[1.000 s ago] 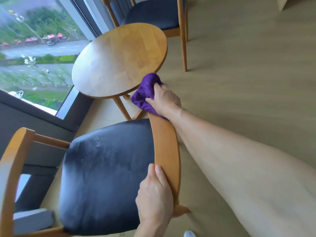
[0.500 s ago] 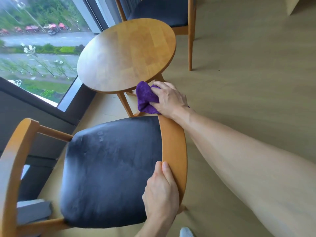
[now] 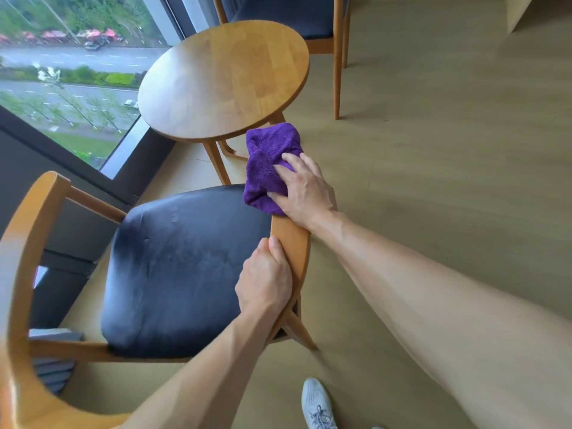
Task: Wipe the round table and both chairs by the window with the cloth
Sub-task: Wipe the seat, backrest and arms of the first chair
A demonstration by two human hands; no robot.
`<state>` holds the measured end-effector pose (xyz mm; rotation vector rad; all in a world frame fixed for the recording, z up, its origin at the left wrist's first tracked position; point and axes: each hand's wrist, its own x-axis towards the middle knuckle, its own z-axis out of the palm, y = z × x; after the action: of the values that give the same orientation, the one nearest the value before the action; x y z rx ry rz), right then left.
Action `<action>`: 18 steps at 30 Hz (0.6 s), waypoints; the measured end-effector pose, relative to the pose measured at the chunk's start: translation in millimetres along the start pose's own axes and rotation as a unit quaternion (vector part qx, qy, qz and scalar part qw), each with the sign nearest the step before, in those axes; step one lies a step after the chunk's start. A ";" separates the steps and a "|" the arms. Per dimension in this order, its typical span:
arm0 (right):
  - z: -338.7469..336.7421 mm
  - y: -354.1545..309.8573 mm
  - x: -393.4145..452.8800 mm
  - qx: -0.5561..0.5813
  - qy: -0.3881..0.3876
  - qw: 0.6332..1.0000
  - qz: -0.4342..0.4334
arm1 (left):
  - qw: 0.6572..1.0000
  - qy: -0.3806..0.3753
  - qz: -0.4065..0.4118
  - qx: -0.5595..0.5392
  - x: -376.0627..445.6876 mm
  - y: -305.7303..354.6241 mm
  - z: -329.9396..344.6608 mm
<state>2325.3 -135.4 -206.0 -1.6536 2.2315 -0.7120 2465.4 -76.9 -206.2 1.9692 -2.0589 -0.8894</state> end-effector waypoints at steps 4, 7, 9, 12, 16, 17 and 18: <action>3.2 -3.1 -26.8 0.033 0.013 0.999 0.006 | 1.000 0.000 -0.003 -0.027 0.4 2.2 -0.6; 7.4 -5.7 -50.1 0.068 0.022 0.997 0.023 | 0.997 0.007 0.004 -0.078 2.5 -1.3 -3.7; 12.8 -9.4 -67.2 0.090 0.035 0.995 0.031 | 0.993 0.027 0.004 -0.112 3.6 -4.5 -8.1; 21.2 -15.1 -83.2 0.094 0.057 0.993 0.039 | 0.987 0.072 0.017 -0.143 1.2 -9.4 -12.9; 14.9 -11.2 -50.7 0.078 0.047 0.995 0.047 | 0.982 0.100 0.054 -0.148 0.2 -14.9 -12.1; 10.3 -8.9 -36.7 0.074 0.040 0.995 0.049 | 0.981 0.098 0.049 -0.159 1.2 -15.1 -11.0; 6.0 -6.9 -23.4 0.069 0.030 0.996 0.050 | 0.980 0.098 0.033 -0.172 2.9 -15.4 -9.5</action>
<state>2341.1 -116.2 -208.9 -1.4640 2.2318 -0.8798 2482.9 -82.0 -207.2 1.7195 -1.7193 -0.9241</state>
